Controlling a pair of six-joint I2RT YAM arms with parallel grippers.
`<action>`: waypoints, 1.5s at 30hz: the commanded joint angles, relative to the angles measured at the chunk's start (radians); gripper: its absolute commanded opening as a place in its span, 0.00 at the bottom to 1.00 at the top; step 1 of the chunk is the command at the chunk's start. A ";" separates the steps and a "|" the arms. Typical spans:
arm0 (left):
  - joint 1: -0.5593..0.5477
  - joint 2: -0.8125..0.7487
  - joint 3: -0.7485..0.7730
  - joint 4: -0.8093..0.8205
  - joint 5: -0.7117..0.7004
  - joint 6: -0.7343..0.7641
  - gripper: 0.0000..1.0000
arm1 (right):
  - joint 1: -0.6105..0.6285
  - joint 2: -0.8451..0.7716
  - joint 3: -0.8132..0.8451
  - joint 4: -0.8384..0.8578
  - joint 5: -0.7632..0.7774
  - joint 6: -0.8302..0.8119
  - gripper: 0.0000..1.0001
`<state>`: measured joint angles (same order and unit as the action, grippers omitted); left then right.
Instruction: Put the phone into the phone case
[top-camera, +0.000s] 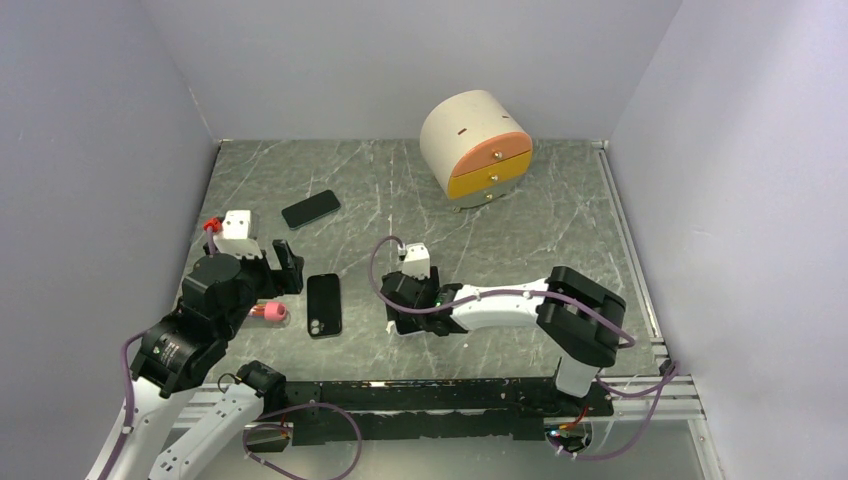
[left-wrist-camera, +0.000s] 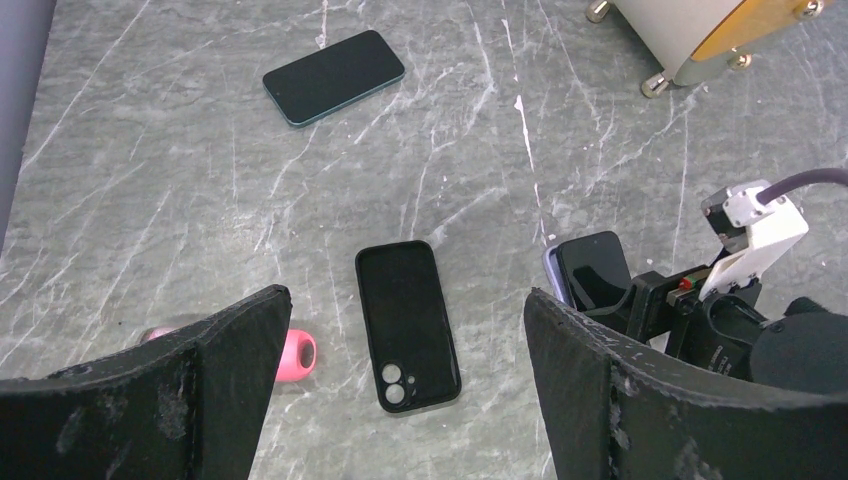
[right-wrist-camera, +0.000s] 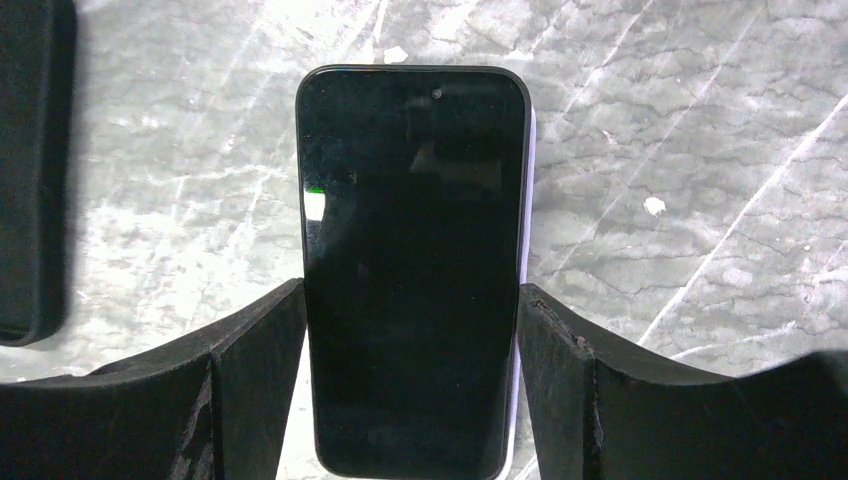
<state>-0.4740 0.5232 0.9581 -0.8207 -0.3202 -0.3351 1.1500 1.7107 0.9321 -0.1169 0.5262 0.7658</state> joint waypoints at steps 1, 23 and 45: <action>-0.003 0.001 0.010 0.035 -0.010 -0.003 0.91 | 0.028 0.027 0.053 -0.066 0.105 0.023 0.36; -0.003 -0.009 0.010 0.027 -0.011 -0.010 0.92 | 0.031 -0.008 0.108 -0.210 0.077 0.133 0.95; -0.002 0.002 0.008 0.030 0.001 -0.015 0.91 | -0.141 -0.052 0.032 -0.063 -0.270 0.015 0.96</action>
<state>-0.4740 0.5236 0.9581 -0.8211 -0.3191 -0.3378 1.0260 1.6402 0.9340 -0.2092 0.3122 0.8070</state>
